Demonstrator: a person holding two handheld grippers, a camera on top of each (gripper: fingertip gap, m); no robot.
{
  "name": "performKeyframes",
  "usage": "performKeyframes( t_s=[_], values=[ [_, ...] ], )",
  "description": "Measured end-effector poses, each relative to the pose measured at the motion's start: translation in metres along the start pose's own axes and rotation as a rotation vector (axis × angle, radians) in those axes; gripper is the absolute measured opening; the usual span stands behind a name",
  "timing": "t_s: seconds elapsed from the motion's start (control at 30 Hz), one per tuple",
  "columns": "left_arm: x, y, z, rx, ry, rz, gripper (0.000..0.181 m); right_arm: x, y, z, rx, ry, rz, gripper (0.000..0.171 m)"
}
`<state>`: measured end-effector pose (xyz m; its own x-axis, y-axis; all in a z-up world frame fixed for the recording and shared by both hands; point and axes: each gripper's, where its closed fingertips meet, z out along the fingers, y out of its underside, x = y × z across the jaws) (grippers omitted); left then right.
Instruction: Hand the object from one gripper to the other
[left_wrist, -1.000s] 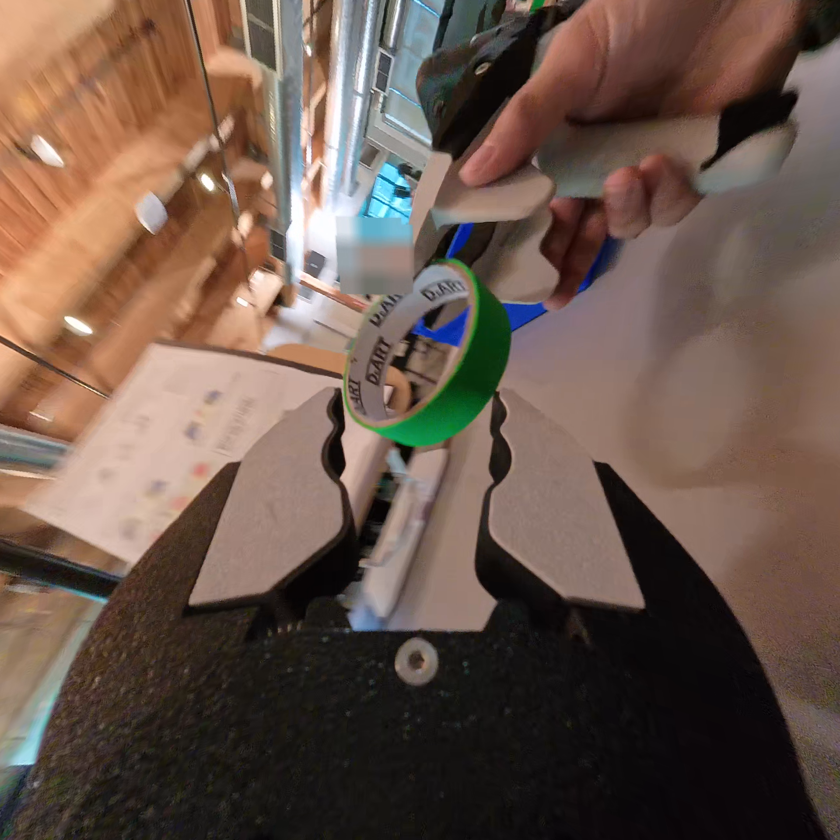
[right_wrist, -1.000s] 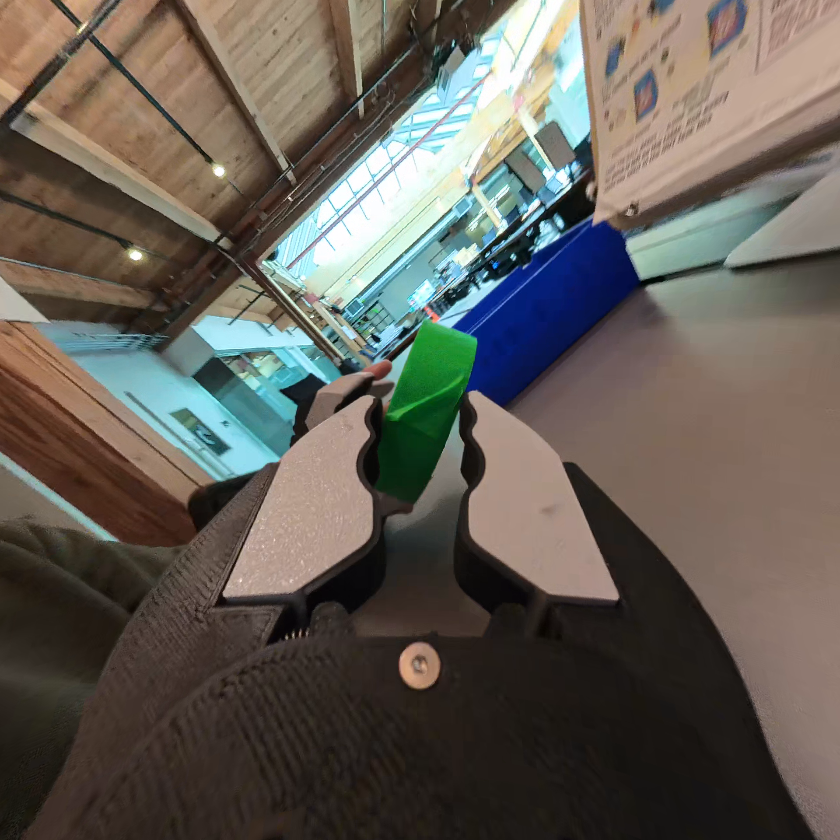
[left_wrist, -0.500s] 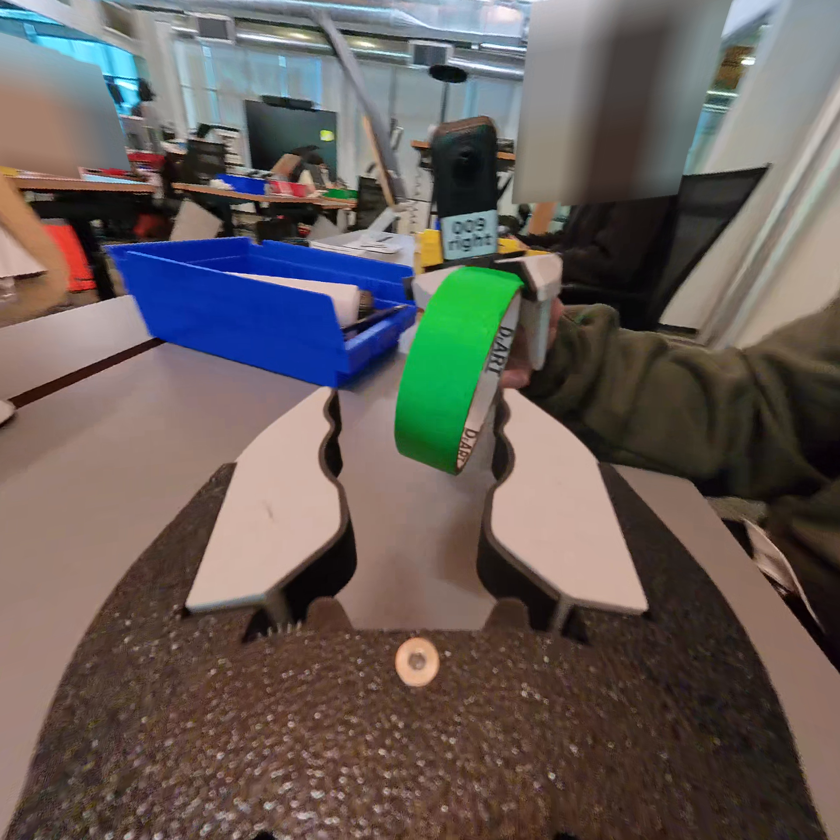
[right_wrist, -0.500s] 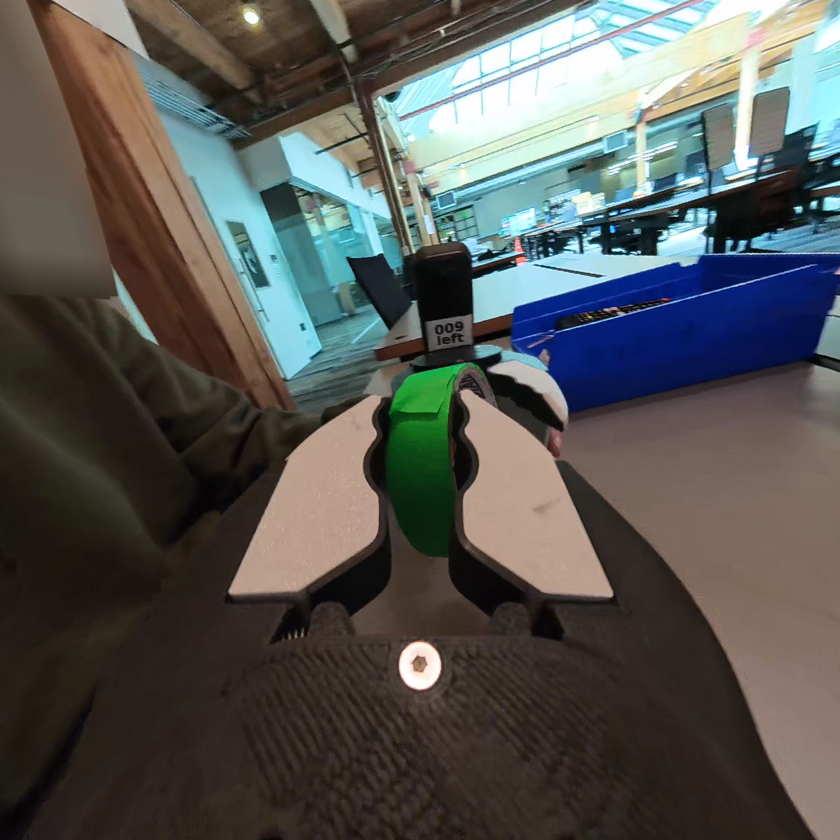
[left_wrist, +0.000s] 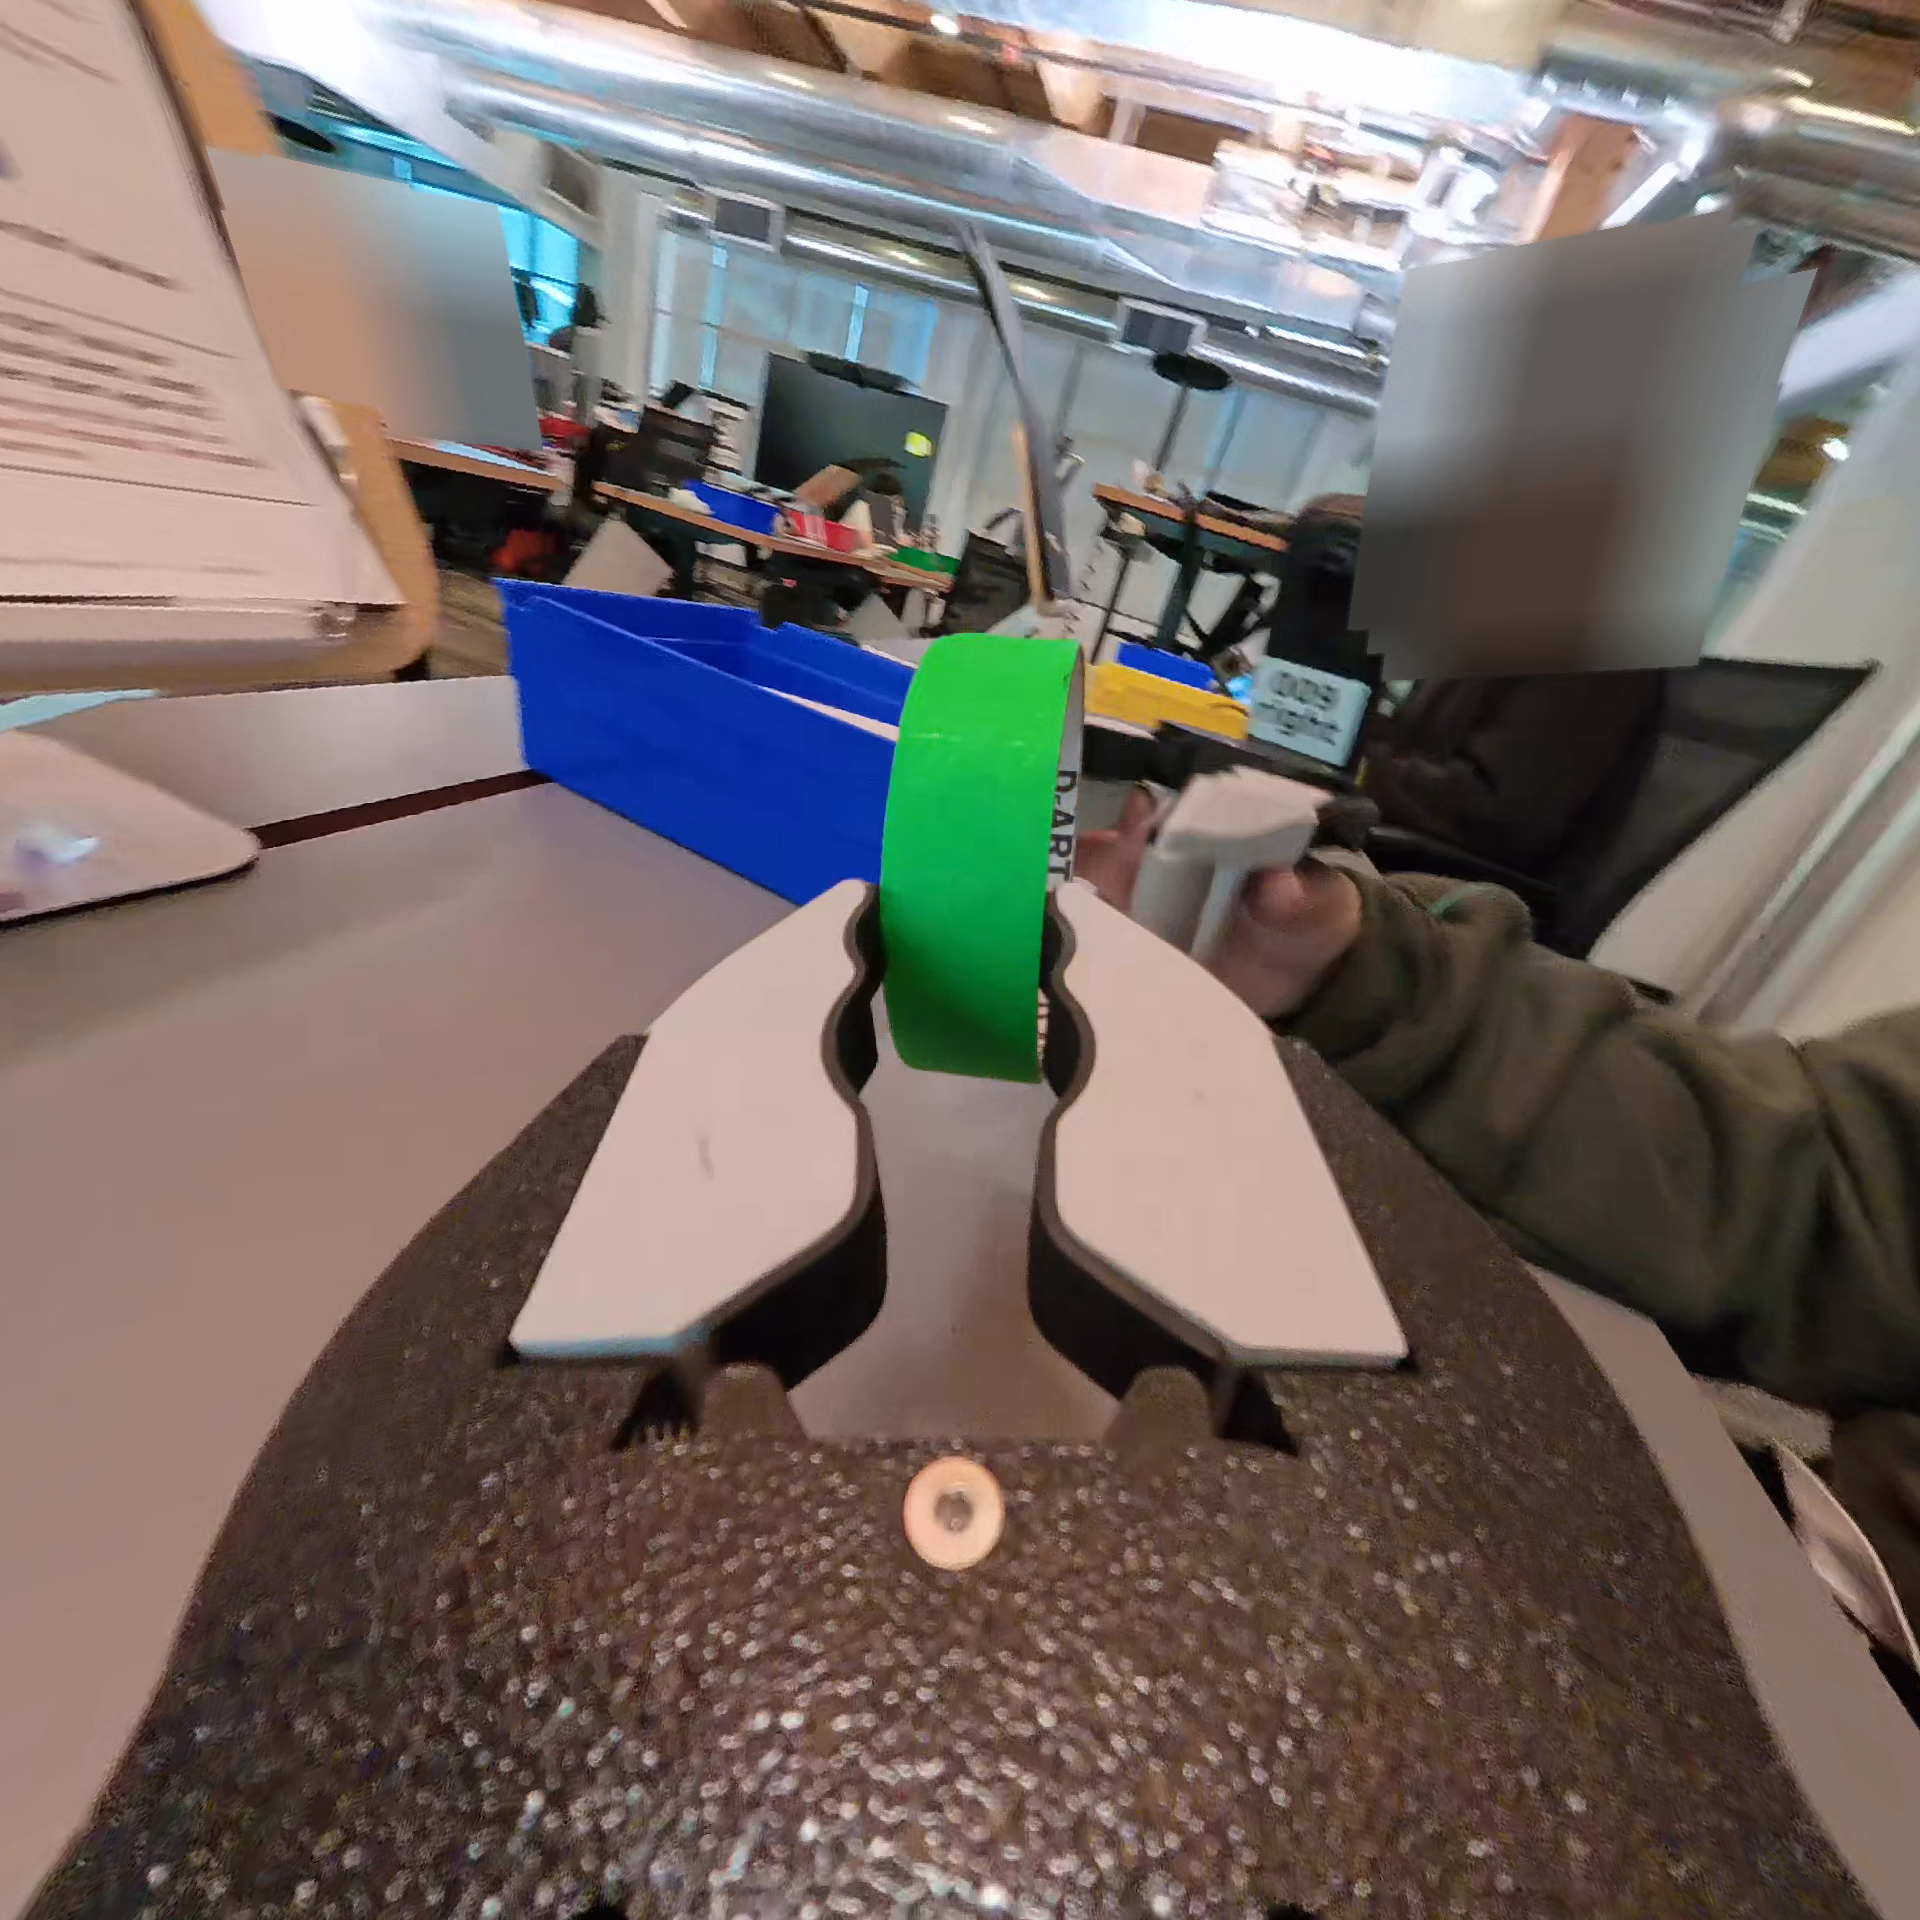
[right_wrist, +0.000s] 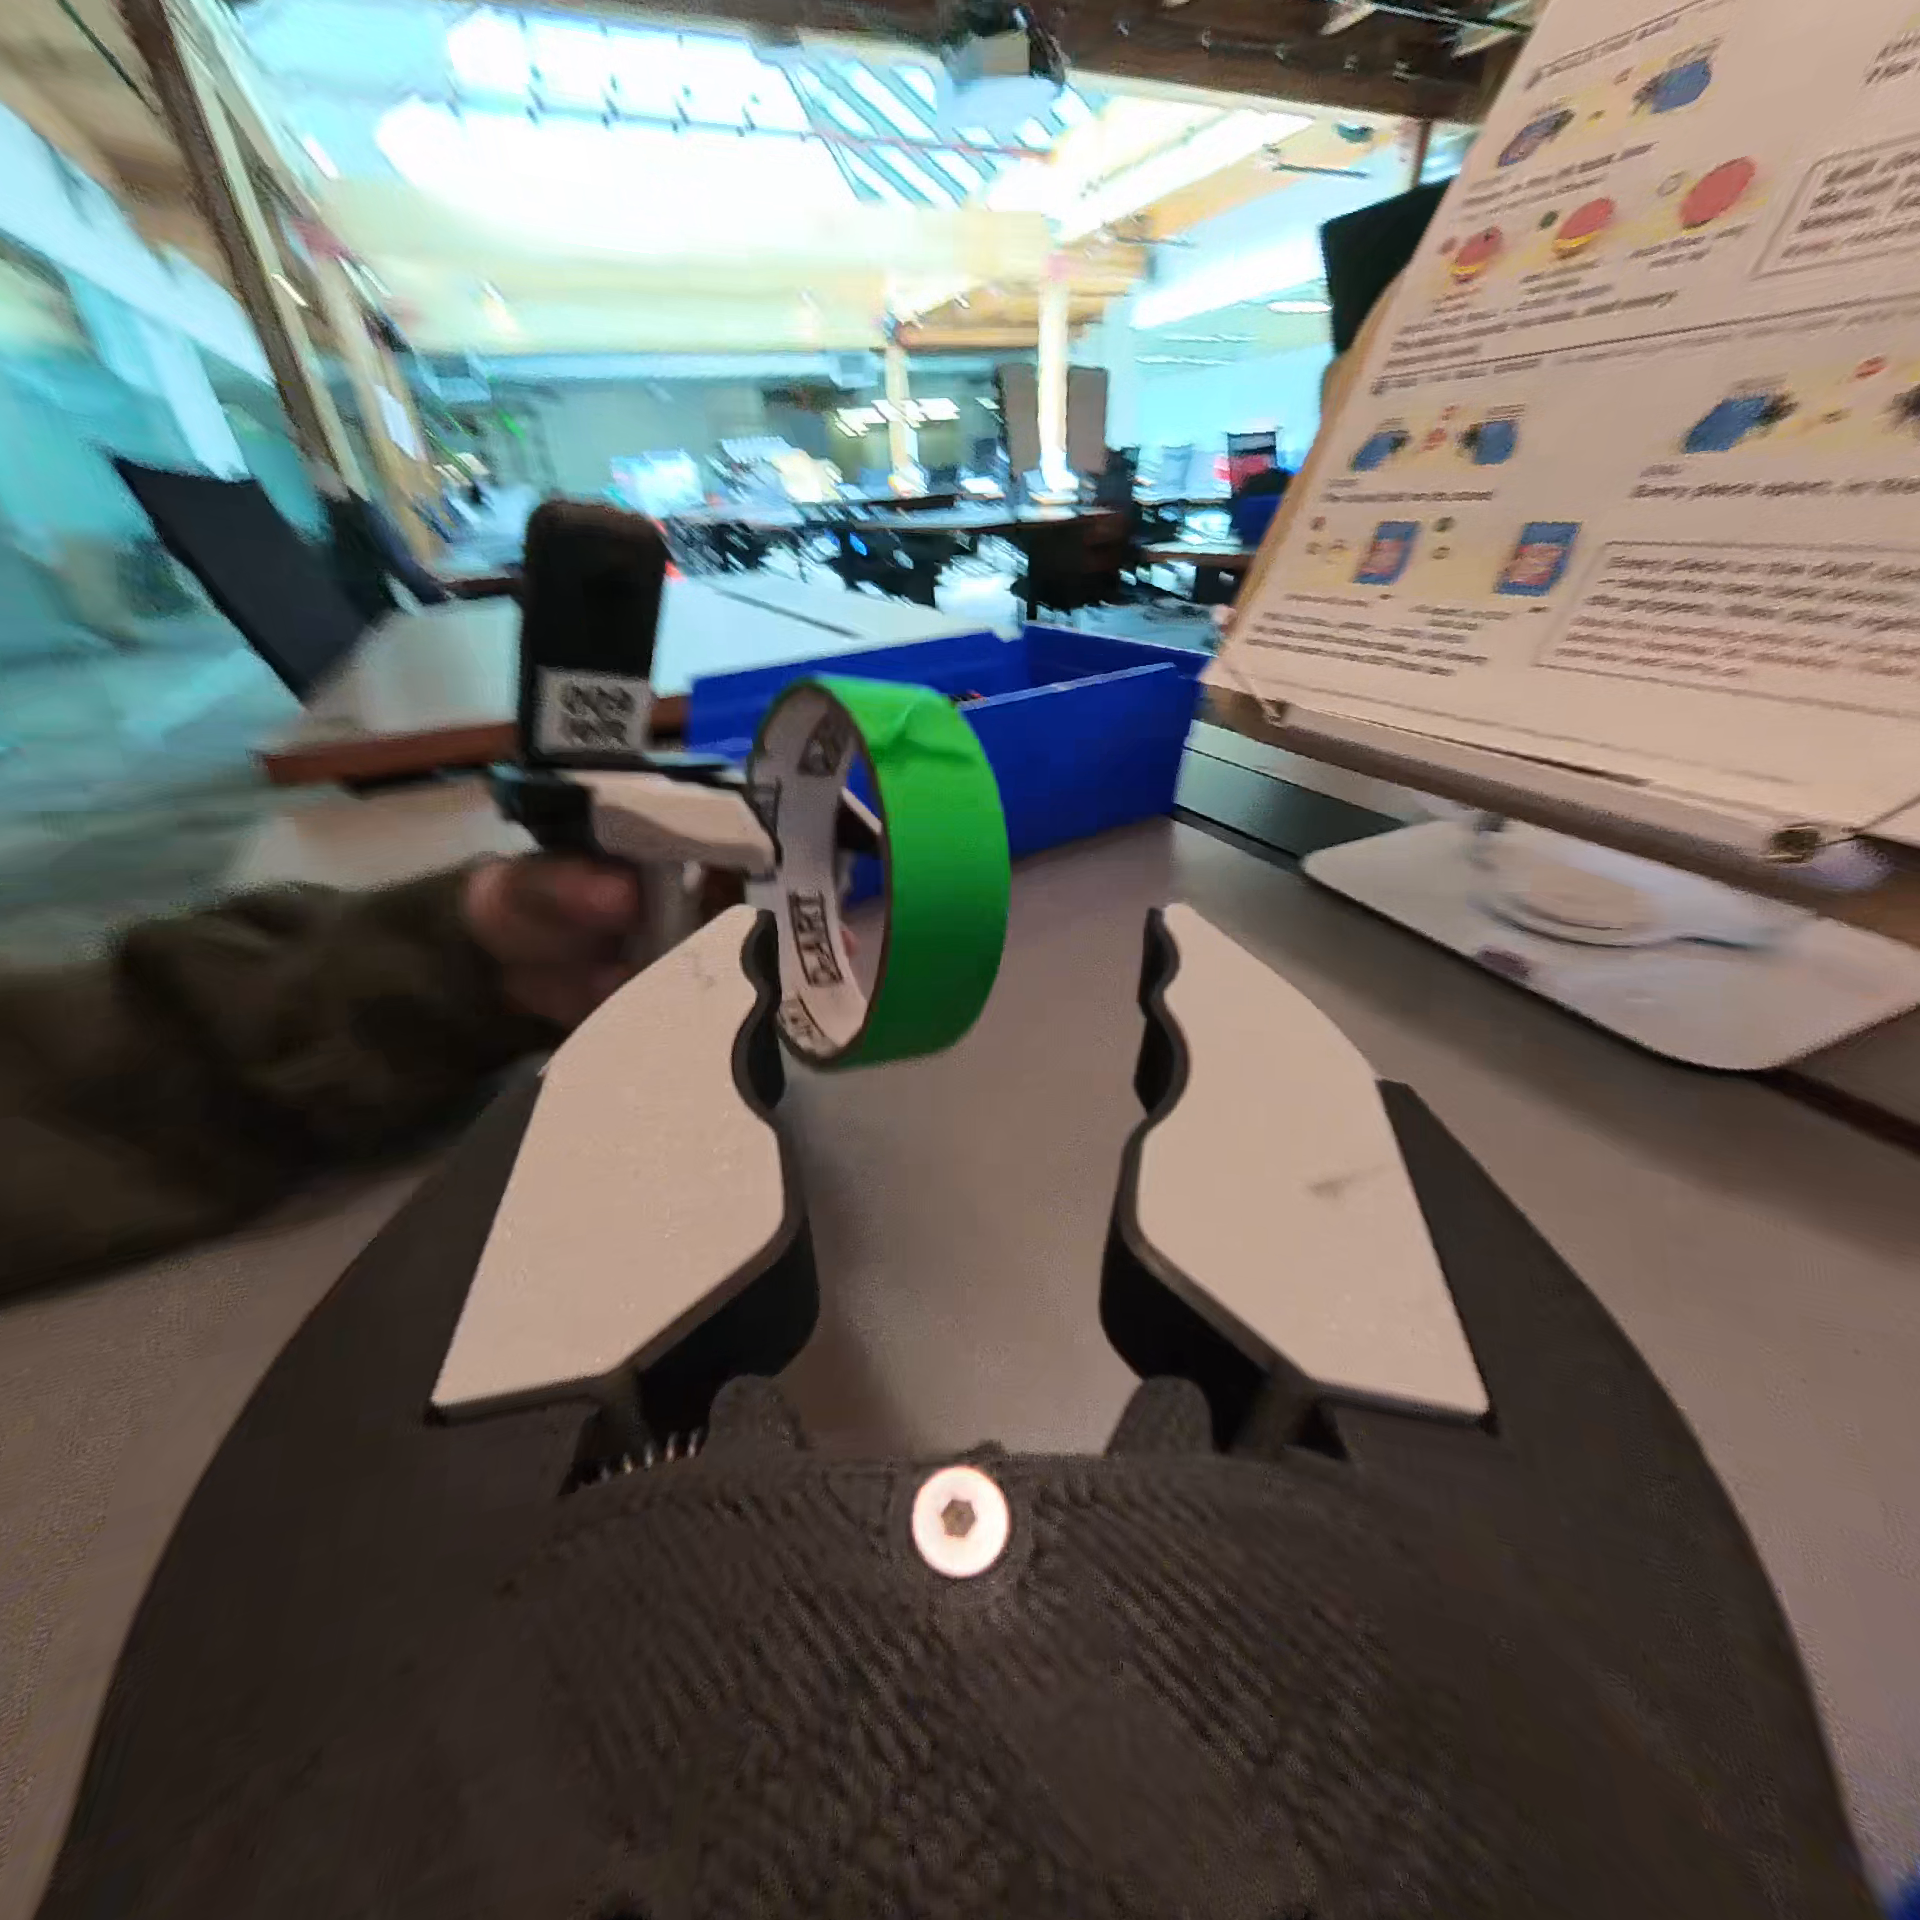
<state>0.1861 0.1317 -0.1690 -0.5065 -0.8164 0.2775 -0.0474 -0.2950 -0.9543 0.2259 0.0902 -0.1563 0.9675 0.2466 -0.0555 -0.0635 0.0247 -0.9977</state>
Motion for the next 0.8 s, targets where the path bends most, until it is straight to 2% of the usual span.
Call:
performKeyframes(
  t_s=[0.13, 0.23, 0.37, 0.47, 0.57, 0.7, 0.8],
  values=[
    [-0.006, -0.004, -0.002, 0.054, -0.007, -0.061, 0.028, 0.005, 0.024, 0.012, -0.144, 0.126, -0.157, 0.064],
    [-0.002, -0.007, -0.001, 0.082, 0.0, -0.032, 0.028, -0.007, 0.04, 0.024, -0.195, 0.079, -0.12, 0.062],
    [0.012, -0.017, -0.002, 0.168, 0.055, 0.06, 0.028, -0.028, 0.026, 0.032, -0.048, -0.052, 0.11, 0.061],
    [0.018, -0.02, -0.001, 0.215, 0.108, -0.001, 0.028, -0.036, 0.01, 0.03, 0.077, -0.152, 0.274, 0.046],
    [0.019, -0.018, 0.002, 0.232, 0.122, -0.025, 0.028, -0.032, 0.008, 0.028, 0.101, -0.118, 0.234, 0.028],
    [0.024, -0.016, 0.003, 0.212, 0.14, 0.004, 0.028, -0.033, 0.003, 0.025, 0.08, -0.126, 0.171, 0.027],
    [0.013, -0.007, 0.006, 0.149, 0.055, 0.051, 0.034, -0.022, 0.005, 0.02, 0.008, -0.05, 0.07, 0.026]
  ],
)
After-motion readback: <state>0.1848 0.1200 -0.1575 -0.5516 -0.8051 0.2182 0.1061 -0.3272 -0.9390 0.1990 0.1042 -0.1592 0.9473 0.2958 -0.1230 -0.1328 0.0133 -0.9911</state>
